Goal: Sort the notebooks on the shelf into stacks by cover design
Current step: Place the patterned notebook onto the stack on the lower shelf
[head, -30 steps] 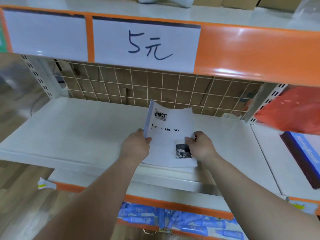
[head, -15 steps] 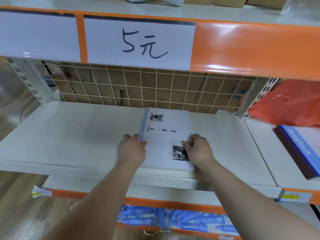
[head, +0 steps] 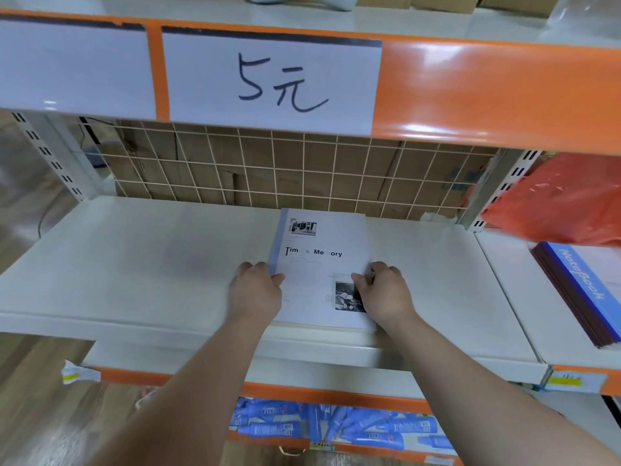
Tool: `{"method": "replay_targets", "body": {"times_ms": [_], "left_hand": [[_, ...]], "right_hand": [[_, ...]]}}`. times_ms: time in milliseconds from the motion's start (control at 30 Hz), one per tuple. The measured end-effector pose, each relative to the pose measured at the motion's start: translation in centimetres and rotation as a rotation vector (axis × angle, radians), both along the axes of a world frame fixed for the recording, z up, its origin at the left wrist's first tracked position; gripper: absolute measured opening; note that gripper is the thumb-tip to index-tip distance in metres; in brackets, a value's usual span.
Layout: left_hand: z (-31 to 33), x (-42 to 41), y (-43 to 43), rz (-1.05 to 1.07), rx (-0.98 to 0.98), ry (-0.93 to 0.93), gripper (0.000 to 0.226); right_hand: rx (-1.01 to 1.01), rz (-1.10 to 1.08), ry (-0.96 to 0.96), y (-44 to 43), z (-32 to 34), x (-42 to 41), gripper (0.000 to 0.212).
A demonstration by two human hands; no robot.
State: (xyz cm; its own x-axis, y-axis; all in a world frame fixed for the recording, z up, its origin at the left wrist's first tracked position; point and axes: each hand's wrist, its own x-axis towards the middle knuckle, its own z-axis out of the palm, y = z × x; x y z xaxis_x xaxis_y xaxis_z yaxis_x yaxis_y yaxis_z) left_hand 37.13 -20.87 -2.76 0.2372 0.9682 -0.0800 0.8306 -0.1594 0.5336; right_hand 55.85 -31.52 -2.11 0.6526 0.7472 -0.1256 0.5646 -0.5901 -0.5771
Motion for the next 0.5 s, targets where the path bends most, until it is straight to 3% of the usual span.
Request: {"method": "replay_targets", "body": {"times_ms": [367, 500], "left_hand": [[0.0, -0.3, 0.1, -0.02, 0.002, 0.024, 0.031], [1.4, -0.1, -0.3, -0.05, 0.064, 0.151, 0.03]], "right_hand": [[-0.035, 0.008, -0.007, 0.1, 0.1, -0.3, 0.034], [-0.062, 0.065, 0.0, 0.0, 0.8, 0.3, 0.037]]}}
